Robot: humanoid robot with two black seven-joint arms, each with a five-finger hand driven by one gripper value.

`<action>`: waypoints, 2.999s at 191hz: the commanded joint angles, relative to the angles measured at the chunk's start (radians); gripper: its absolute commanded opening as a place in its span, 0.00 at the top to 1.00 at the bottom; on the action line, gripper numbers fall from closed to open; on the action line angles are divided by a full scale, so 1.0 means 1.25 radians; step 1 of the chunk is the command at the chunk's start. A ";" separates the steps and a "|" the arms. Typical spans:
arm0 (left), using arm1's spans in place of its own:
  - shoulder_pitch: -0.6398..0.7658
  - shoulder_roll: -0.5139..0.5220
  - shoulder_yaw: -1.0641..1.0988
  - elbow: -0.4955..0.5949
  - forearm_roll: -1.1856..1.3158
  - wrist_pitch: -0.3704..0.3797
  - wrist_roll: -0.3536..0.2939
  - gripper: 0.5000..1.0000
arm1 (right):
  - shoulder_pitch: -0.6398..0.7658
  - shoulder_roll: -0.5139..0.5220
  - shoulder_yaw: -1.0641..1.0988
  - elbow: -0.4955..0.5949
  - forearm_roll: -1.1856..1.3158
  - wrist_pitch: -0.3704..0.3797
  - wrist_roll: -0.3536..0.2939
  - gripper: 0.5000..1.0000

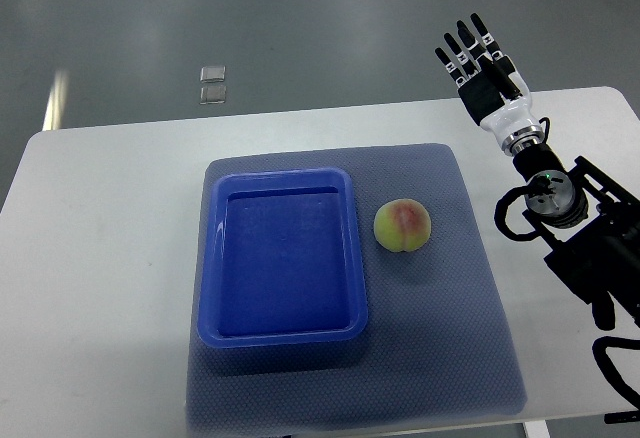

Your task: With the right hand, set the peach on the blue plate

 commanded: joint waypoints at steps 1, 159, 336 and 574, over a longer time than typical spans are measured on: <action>0.000 0.000 0.000 0.000 0.000 0.000 0.000 0.00 | 0.001 0.000 0.000 0.000 0.000 0.000 0.000 0.14; 0.000 0.000 0.000 -0.005 0.000 0.000 0.000 0.00 | 0.126 -0.114 -0.245 0.002 -0.337 -0.002 -0.060 0.14; -0.005 0.000 -0.001 -0.007 0.004 -0.001 0.000 0.00 | 0.412 -0.426 -0.790 0.350 -0.648 0.161 -0.180 0.14; -0.005 0.000 -0.001 -0.002 0.003 -0.001 0.000 0.00 | 0.236 -0.318 -0.780 0.309 -0.767 -0.047 -0.097 0.15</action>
